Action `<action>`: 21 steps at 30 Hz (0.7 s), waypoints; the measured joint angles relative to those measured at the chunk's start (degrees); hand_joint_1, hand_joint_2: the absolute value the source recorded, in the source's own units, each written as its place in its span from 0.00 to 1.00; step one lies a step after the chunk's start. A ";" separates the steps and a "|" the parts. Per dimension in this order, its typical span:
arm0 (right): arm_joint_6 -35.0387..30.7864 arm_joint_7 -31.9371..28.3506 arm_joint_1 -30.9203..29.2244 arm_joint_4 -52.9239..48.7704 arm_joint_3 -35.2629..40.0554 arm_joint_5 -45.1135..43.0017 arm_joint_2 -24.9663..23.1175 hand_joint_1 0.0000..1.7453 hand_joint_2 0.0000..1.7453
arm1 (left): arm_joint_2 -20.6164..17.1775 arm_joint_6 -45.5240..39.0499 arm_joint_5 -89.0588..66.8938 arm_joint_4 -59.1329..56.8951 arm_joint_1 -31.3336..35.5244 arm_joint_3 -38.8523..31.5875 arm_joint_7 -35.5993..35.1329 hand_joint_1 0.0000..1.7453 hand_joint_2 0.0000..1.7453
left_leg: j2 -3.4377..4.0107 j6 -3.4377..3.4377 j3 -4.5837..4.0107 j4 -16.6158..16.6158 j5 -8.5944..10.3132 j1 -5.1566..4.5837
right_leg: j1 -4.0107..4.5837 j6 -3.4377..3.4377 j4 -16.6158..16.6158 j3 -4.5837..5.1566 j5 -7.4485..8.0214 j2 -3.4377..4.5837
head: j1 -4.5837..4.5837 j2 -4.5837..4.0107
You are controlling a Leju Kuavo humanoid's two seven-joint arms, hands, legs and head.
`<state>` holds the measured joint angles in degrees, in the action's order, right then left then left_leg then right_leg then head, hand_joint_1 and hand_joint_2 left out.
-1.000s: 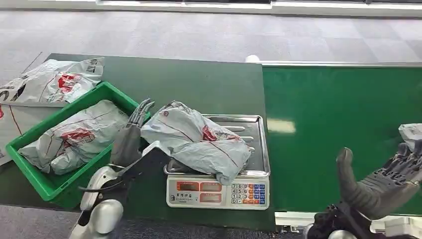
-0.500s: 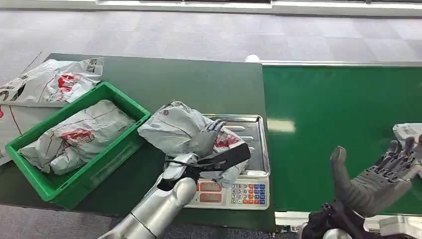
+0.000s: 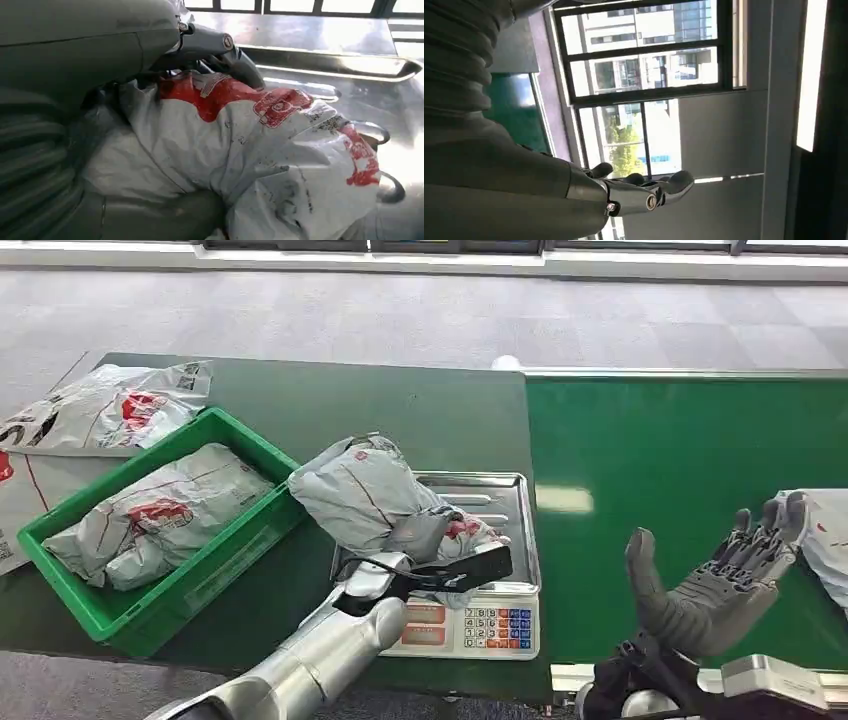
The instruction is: Moved the parcel from conveyor to table for the left to box.
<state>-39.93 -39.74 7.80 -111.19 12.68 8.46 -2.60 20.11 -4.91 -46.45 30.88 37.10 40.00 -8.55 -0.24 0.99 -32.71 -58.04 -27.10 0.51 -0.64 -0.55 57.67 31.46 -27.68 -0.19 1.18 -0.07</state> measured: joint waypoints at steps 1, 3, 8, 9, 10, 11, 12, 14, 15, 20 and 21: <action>0.00 0.02 0.31 0.00 0.02 0.18 -0.11 0.00 1.00 | -0.20 -0.60 0.18 0.07 0.00 -0.33 0.33 1.00 1.00 | -0.01 -0.01 0.02 0.00 0.03 0.00 | 0.01 0.01 0.00 0.02 0.05 0.00 | 0.00 0.00; 0.00 0.07 0.68 0.00 0.04 0.42 -0.22 0.00 1.00 | -0.55 -0.79 0.29 0.48 -0.03 -0.70 0.33 1.00 1.00 | -0.01 0.05 0.33 0.00 0.22 0.00 | 0.02 0.02 0.01 0.11 0.17 0.00 | 0.00 0.00; -0.02 0.07 1.41 -0.02 0.04 0.94 -0.48 0.00 1.00 | -1.20 -5.32 0.22 4.27 -2.01 -2.61 0.72 1.00 1.00 | -0.02 0.08 0.26 0.00 0.25 0.00 | 0.03 0.08 0.03 0.25 0.22 0.04 | -0.02 0.00; 0.00 0.00 1.67 -0.02 0.04 1.05 -0.57 0.00 1.00 | -1.68 -5.60 -0.46 6.94 -3.01 -3.44 0.20 1.00 1.00 | -0.02 0.08 0.17 0.00 0.25 0.00 | 0.04 0.08 0.03 0.34 0.22 0.04 | 0.00 0.00; -0.02 -0.04 1.95 -0.07 0.04 1.09 -0.61 0.00 1.00 | -2.19 -5.32 -1.03 9.48 -3.89 -4.12 -0.28 1.00 1.00 | -0.02 0.09 0.06 0.00 0.26 0.00 | 0.04 0.08 0.04 0.45 0.22 0.06 | 0.00 0.00; -0.02 -0.04 2.19 -0.13 0.04 1.11 -0.63 0.00 1.00 | -2.99 -4.69 -1.78 13.26 -4.57 -5.41 -0.61 1.00 1.00 | -0.02 0.12 -0.04 0.01 0.29 0.01 | 0.06 0.08 0.04 0.54 0.22 0.05 | -0.02 0.00; -0.02 -0.09 2.29 -0.13 0.04 1.11 -0.68 0.00 1.00 | -3.60 -4.53 -2.40 16.32 -5.02 -6.59 -0.48 1.00 1.00 | -0.02 0.13 -0.09 0.01 0.29 0.02 | 0.07 0.08 0.04 0.62 0.22 0.06 | 0.00 0.00; -0.04 -0.13 2.41 -0.15 -0.02 1.24 -0.74 0.00 1.00 | -4.87 -4.70 -3.08 23.05 -6.01 -9.43 0.89 1.00 1.00 | -0.01 0.14 -0.17 0.02 0.30 0.02 | 0.08 0.09 0.06 0.69 0.23 0.08 | 0.00 0.00; -0.04 -0.18 2.75 -0.20 -0.18 1.51 -0.83 0.00 1.00 | -5.69 -5.34 -3.14 27.58 -6.99 -11.14 2.22 1.00 1.00 | 0.02 0.15 -0.19 0.02 0.30 0.03 | 0.09 0.10 0.08 0.76 0.23 0.13 | 0.00 0.00; -0.15 -0.26 4.74 -1.33 -1.44 2.10 -1.20 0.00 1.00 | -9.25 -10.52 -4.83 48.45 -7.80 -19.81 7.48 1.00 1.00 | 0.03 0.20 -0.37 0.03 0.33 0.04 | 0.10 0.13 0.11 0.95 0.21 0.16 | 0.00 0.00; -0.15 -0.28 5.07 -1.57 -1.60 2.10 -1.23 0.00 1.00 | -9.97 -10.30 -4.83 51.57 -7.84 -21.25 7.46 1.00 1.00 | 0.02 0.20 -0.38 0.03 0.33 0.04 | 0.10 0.13 0.11 0.95 0.20 0.14 | 0.00 0.00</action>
<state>-40.09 -40.02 12.87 -112.76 11.08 10.56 -3.83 10.14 -15.21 -51.28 82.46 29.26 18.75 -1.09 -0.22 1.18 -33.10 -58.01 -26.78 0.55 -0.54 -0.42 57.78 32.41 -27.48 -0.04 1.18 -0.07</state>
